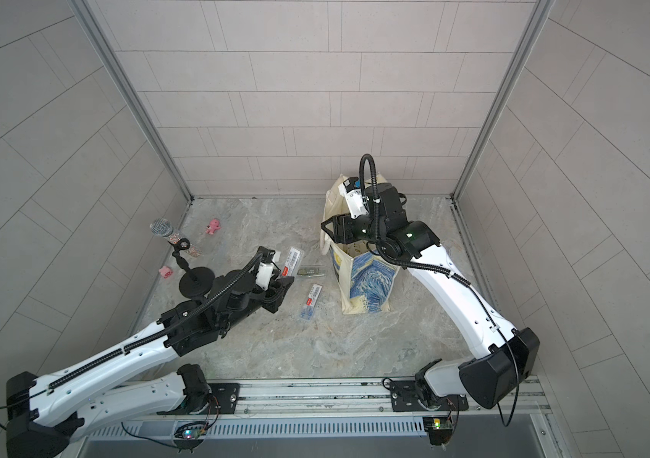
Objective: Put the compass set into the canvas bag
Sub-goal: Place the compass set in the canvas bag.
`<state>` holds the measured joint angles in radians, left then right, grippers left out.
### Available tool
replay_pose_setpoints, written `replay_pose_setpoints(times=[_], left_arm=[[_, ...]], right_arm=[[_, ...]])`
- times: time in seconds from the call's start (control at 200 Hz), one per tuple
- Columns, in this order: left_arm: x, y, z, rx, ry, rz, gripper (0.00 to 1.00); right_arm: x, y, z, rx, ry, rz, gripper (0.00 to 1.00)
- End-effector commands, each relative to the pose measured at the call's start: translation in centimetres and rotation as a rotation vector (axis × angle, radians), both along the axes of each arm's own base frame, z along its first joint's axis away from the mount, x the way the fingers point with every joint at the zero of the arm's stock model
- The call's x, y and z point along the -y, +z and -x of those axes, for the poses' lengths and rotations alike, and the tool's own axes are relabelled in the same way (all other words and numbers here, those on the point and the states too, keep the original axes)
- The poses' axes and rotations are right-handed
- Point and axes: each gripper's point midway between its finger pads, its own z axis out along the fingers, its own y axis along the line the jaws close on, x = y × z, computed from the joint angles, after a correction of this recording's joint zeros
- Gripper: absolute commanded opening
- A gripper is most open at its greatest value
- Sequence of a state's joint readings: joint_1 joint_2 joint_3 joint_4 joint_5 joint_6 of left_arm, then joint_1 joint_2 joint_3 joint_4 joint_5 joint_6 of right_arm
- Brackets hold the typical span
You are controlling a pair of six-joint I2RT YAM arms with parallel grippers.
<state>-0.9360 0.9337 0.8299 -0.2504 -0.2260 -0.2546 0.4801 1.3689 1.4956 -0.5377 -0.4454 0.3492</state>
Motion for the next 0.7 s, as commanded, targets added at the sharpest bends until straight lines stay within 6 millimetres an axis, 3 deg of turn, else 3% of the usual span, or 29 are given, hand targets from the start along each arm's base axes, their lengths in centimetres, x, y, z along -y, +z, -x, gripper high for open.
replay_pose_setpoints(times=[0.0, 0.155, 0.305, 0.696], left_arm=[[0.4, 3.1, -0.8, 0.085, -0.008, 0.012, 0.13], [0.4, 3.6, -1.1, 0.097, -0.006, 0.008, 0.12], [0.1, 3.6, -1.2, 0.106, 0.010, 0.010, 0.11], [-0.3, 3.3, -1.3, 0.099, 0.022, 0.008, 0.10]], right_arm=[[-2.0, 1.8, 0.9, 0.032, 0.066, -0.043, 0.66], [-4.4, 1.5, 2.1, 0.026, 0.131, -0.035, 0.67], [-6.2, 0.0, 2.8, -0.007, 0.169, 0.002, 0.66], [-8.3, -1.6, 4.1, -0.070, 0.231, -0.018, 0.64]])
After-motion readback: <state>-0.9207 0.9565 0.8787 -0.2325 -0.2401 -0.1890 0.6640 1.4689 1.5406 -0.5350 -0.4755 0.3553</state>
